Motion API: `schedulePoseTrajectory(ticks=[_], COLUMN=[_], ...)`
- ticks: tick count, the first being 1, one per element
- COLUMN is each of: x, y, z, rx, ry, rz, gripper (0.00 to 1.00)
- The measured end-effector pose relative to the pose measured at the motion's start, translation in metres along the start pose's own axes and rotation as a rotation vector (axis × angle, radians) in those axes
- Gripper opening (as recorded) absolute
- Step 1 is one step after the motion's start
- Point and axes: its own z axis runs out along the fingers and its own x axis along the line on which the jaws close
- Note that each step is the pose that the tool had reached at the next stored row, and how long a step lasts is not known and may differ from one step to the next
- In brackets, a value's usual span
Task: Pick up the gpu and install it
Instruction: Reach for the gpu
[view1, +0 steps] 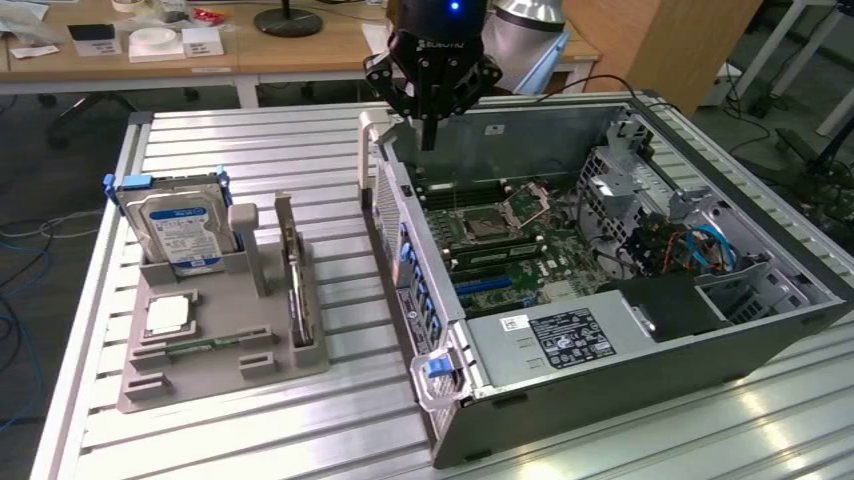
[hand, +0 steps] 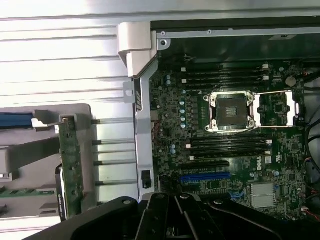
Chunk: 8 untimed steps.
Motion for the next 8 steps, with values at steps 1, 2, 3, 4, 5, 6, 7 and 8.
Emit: schedulePoseTrajectory(ticks=[1,2,3,4,5,6,7,8], x=[0.002,0.003,0.005,0.007,0.008,0.01,0.012,0.014], y=[-0.0006,-0.0013,-0.002,-0.0026,-0.0032,-0.0038,-0.0044,-0.005], z=[-0.0001,-0.0001,-0.0002,-0.0003,-0.0004,-0.0004,-0.0005,-0.0005], rx=[0.0,0.0,0.0,0.0,0.0,0.0001,0.0001,-0.0001], ry=[0.0001,0.0,0.0,0.0,0.0,0.0001,0.0,0.0001], rz=[0.0,0.0,0.0,0.0,0.0,0.0,0.0,0.0], gripper=[0.11,0.11,0.11,0.11,0.11,0.11,0.11,0.11])
